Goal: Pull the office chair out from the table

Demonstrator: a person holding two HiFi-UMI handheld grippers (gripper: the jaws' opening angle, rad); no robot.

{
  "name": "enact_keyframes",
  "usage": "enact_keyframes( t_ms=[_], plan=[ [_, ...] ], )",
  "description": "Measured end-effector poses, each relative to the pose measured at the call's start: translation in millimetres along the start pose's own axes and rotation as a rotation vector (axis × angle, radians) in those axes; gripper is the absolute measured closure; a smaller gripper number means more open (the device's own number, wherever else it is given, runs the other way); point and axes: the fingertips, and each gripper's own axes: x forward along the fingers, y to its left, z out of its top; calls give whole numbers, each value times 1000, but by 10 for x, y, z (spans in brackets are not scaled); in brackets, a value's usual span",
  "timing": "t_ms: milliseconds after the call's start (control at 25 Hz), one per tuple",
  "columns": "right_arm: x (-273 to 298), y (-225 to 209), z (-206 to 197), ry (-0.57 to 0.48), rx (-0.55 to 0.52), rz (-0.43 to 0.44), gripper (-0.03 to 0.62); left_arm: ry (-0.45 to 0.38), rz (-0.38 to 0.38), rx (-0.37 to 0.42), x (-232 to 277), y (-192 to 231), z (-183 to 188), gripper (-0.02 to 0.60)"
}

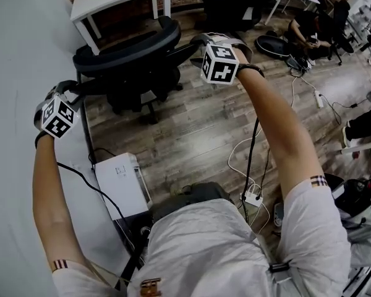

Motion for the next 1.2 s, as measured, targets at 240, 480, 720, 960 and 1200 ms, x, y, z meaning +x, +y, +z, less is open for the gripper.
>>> enact_keyframes(
  t_ms=[240, 480, 720, 960, 1200],
  plan=[
    [-438, 24, 46, -152, 207, -71, 389, -166, 130, -246, -436, -30, 380, 413],
    [-1036, 288, 328, -384, 377, -128, 441, -464, 254, -542, -1079, -380, 1033, 423],
    [-1572, 560, 635, -607, 482, -189, 550, -720, 317, -752, -1619, -707, 1660, 497],
    [-1813, 804, 808, -709, 564, -188, 585, -824, 319, -798, -1875, -991, 2133, 538],
    [-1979, 1073, 1078, -802, 664, -172, 591, -885, 285, -834, -1973, -1229, 2384, 580]
  ],
)
